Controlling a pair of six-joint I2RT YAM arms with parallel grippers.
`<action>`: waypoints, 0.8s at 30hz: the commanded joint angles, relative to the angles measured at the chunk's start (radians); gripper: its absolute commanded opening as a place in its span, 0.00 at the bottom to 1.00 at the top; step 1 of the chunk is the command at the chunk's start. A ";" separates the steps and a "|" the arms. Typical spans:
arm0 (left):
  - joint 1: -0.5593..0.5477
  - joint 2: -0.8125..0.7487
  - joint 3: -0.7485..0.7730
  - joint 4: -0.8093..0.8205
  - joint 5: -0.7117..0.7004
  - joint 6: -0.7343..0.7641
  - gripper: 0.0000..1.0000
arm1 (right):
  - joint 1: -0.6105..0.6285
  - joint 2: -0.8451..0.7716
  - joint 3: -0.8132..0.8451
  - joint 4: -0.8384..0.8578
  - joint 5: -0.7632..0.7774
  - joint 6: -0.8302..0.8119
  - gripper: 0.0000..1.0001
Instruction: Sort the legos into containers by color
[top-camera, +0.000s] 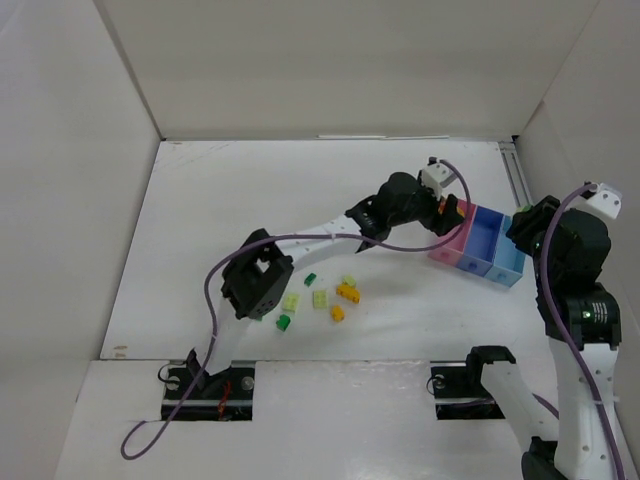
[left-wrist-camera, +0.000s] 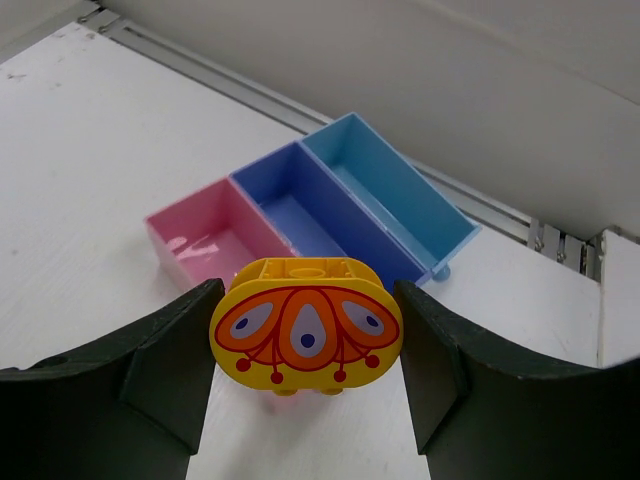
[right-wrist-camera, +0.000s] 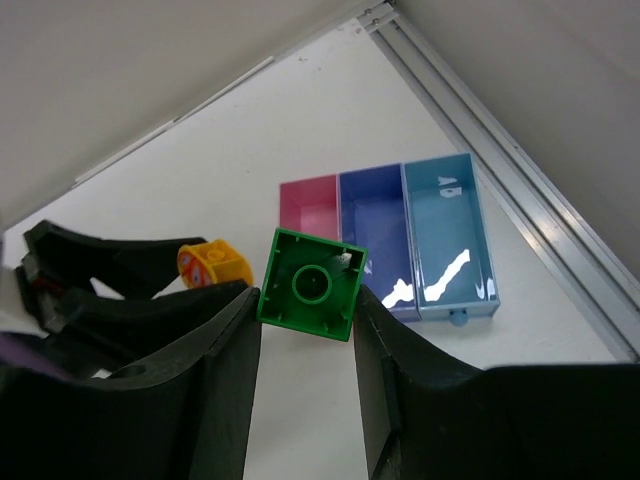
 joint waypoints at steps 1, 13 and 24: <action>-0.011 0.108 0.200 -0.013 0.105 -0.041 0.26 | -0.002 -0.020 0.022 -0.016 0.055 0.013 0.00; -0.011 0.284 0.371 -0.072 0.028 -0.061 0.35 | -0.002 -0.030 0.022 -0.016 0.009 -0.015 0.00; -0.011 0.327 0.362 -0.072 0.026 -0.099 0.63 | -0.002 -0.030 0.013 -0.016 -0.025 -0.024 0.00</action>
